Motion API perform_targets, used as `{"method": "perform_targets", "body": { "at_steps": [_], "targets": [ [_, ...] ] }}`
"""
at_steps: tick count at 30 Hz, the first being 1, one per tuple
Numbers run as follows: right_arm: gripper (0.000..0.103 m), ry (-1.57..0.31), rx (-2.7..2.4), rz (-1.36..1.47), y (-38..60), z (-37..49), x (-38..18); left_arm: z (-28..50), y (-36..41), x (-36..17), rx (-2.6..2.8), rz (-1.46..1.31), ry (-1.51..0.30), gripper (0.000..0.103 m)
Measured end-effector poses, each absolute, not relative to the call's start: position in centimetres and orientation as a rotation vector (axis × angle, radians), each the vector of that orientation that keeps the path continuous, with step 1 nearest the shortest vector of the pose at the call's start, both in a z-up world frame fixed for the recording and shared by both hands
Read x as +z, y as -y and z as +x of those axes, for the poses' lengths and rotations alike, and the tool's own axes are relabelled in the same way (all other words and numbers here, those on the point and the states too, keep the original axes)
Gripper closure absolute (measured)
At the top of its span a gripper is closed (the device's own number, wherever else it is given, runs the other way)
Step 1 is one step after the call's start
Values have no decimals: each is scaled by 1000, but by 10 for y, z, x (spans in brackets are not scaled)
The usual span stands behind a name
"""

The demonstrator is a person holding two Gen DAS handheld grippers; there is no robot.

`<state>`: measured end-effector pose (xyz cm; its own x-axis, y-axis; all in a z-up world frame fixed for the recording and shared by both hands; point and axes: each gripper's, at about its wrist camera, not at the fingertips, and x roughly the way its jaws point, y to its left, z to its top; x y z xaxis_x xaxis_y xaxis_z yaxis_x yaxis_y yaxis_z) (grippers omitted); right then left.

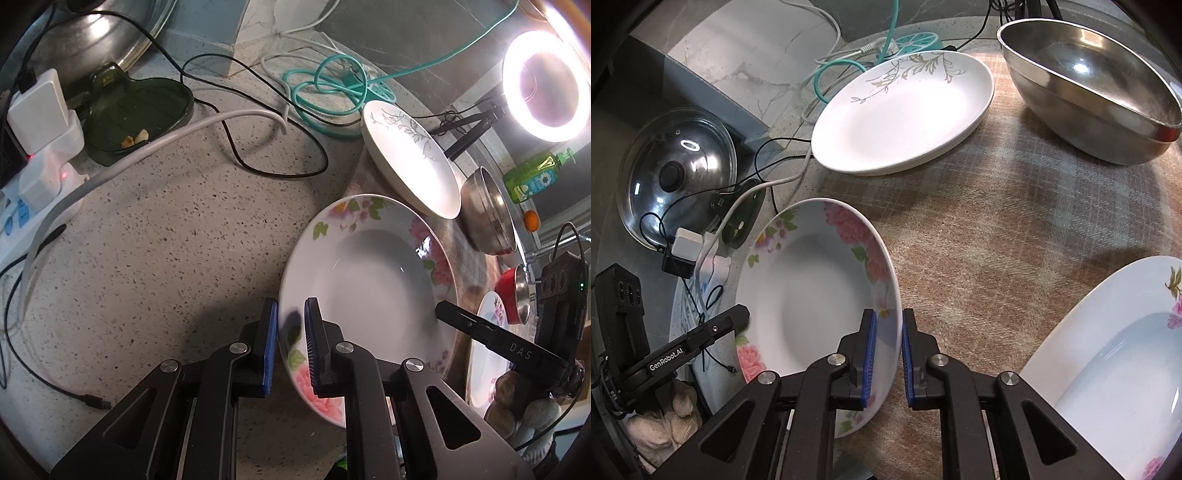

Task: Organize plates and bowls
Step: 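Carry the rose plate over the pink-blossom deep plate with both grippers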

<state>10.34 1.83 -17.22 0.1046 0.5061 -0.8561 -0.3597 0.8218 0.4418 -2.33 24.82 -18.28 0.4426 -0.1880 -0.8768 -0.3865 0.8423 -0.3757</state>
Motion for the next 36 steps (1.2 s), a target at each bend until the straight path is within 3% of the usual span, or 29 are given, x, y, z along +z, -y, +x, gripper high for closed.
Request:
{"method": "perform_targets", "body": {
  "at_steps": [36],
  "targets": [
    [91, -1257, 597, 161, 17, 102, -150, -11, -219, -158, 66, -549, -1083, 91]
  ]
}}
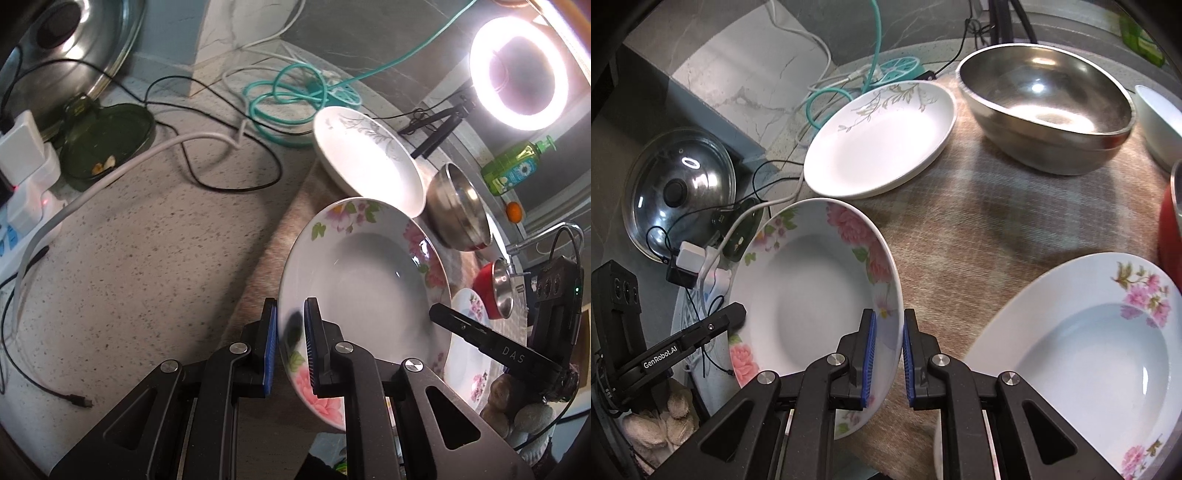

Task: Organize plates and bowls
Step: 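Carry the rose plate over the pink-blossom deep plate with both grippers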

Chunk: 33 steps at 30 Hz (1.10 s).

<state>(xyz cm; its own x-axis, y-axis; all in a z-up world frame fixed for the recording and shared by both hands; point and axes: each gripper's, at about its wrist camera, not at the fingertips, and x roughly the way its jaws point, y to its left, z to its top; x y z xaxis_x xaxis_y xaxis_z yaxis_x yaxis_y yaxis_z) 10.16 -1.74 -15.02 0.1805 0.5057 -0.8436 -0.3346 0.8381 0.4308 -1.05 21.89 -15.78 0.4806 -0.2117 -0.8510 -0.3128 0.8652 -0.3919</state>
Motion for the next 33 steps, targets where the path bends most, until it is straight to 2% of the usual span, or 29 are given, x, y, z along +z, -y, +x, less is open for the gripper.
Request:
{"method": "perform_targets", "body": {
  "at_steps": [33],
  "targets": [
    [90, -1193, 373, 309, 142, 75, -135, 25, -112, -143, -172, -425, -1110, 91]
  ]
}}
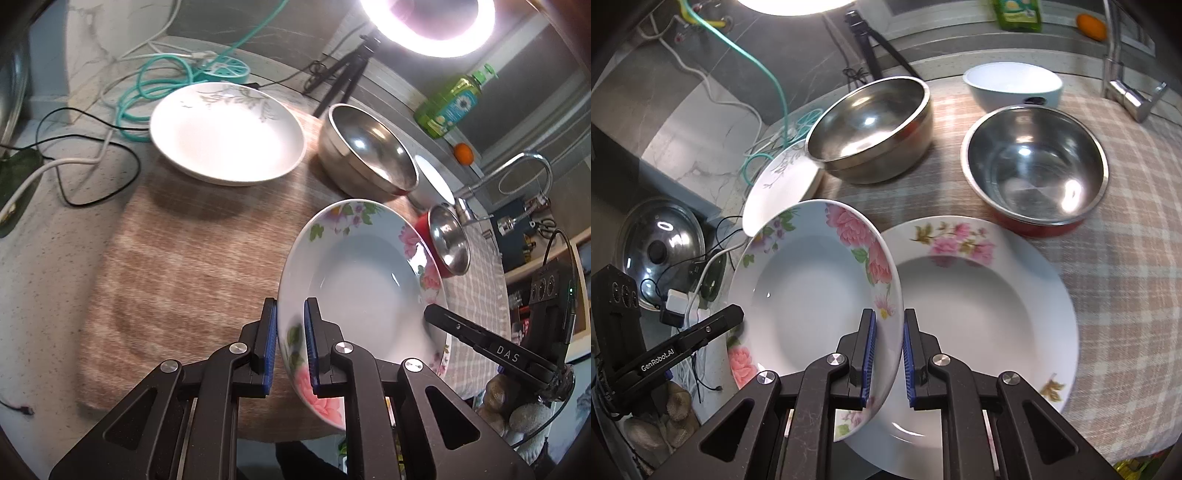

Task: Organize plates and bowls
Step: 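Carry the rose plate over the pink-blossom deep plate with both grippers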

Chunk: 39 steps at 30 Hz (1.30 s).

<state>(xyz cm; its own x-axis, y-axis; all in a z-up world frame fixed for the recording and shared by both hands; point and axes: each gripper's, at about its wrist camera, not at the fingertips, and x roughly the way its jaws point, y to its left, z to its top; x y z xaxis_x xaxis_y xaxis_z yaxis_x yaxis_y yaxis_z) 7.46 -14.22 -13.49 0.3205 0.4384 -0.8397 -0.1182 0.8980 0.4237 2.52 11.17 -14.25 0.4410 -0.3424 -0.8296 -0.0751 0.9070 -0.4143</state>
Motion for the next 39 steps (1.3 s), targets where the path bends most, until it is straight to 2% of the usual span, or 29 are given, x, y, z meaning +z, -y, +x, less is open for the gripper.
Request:
{"method": "perform_targets", "body": {
  "at_steps": [39],
  "targets": [
    [90, -1222, 226, 389, 223, 56, -159, 39, -37, -166, -295, -324, -1210, 91]
  ]
}}
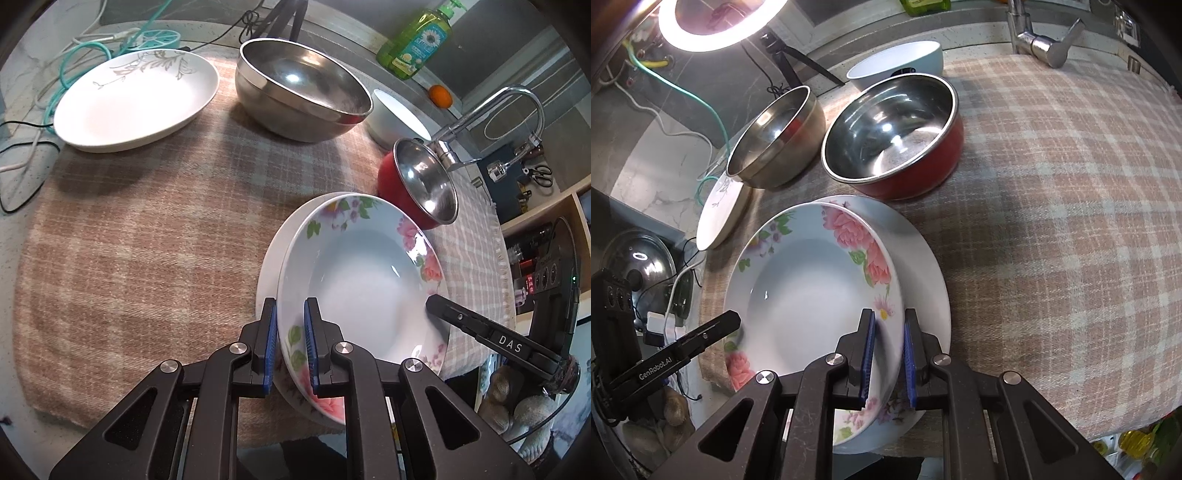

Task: Organize plates and bowls
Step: 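Carry the rose plate over the pink-blossom deep plate with both grippers, then lower the rose plate onto the pink-blossom plate, holding it with both grippers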

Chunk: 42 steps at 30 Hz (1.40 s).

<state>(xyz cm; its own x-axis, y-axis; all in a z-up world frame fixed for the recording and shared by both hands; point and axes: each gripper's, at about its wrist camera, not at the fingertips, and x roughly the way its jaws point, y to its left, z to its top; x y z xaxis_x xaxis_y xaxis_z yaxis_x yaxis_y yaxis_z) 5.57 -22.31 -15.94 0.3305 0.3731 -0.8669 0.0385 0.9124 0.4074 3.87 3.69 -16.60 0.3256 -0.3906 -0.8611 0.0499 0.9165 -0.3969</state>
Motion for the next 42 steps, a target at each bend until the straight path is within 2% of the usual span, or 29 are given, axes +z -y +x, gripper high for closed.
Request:
{"method": "perform_targets", "body": {
  "at_steps": [42],
  "targets": [
    [89, -1198, 205, 309, 218, 55, -157, 39, -15, -168, -271, -176, -1195, 90]
  ]
}}
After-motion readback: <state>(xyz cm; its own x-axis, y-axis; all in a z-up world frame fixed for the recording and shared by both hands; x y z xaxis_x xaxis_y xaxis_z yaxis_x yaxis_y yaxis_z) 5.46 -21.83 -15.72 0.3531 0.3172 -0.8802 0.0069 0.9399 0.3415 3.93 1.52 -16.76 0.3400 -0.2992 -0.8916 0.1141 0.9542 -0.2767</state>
